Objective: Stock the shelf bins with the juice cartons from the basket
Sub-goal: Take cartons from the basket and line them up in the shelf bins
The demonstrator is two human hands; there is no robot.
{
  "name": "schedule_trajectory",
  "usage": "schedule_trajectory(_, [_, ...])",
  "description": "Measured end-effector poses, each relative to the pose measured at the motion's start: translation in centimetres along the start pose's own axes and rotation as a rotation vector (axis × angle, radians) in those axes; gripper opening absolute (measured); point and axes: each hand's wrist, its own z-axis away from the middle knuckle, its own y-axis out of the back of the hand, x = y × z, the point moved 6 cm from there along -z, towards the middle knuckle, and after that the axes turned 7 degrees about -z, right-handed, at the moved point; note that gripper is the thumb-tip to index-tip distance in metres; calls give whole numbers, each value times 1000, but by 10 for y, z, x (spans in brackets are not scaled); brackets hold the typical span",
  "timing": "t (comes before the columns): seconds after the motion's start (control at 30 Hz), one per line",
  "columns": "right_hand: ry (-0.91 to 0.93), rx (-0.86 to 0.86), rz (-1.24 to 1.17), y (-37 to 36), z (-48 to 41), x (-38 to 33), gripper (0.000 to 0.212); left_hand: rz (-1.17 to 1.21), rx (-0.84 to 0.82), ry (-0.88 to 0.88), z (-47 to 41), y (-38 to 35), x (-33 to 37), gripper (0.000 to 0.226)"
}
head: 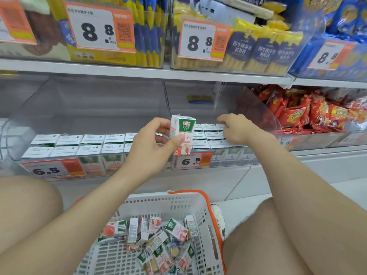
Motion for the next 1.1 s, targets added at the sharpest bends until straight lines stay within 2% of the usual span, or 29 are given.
schedule_trajectory(0.07, [92,197,-102,20,13,-26,46,39,-34,21,1,4,1,22])
schedule_trajectory(0.13, [238,387,-415,39,40,-62,31,73,-57,17,6,10,5,22])
schedule_trajectory(0.2, [358,325,-728,39,69,-100,24,128,-74,4,12,19,9,22])
schedule_trajectory(0.23, [410,249,-773,32,79,-116,22,154,-87,-1,15,24,10,22])
schedule_trajectory(0.33, [460,153,-737,6,91,-146,23,196,-126,10,23,43,10,24])
schedule_trajectory(0.5, [439,146,-899,-9,95,-182,30,172,-69,-4,32,84,2,26])
schedule_trajectory(0.73, [510,155,-1037,-32,106,-245,22,-7,-56,-89,45,151,-7,26])
schedule_trajectory(0.8, [536,171,-1049,-41,109,-268,21,-58,4,-66,46,181,-12,21])
schedule_trajectory(0.9, [621,197,-991,-51,116,-311,24,-68,252,8,47,241,-31,18])
schedule_trajectory(1.0, [758,263,-910,-53,123,-359,33,-326,473,100,53,306,-71,23])
schedule_trajectory(1.03, [800,288,-884,-53,124,-377,35,-465,472,147,52,323,-87,22])
schedule_trajectory(1.1, [850,313,-810,-55,116,-411,38,-693,353,247,48,344,-116,26])
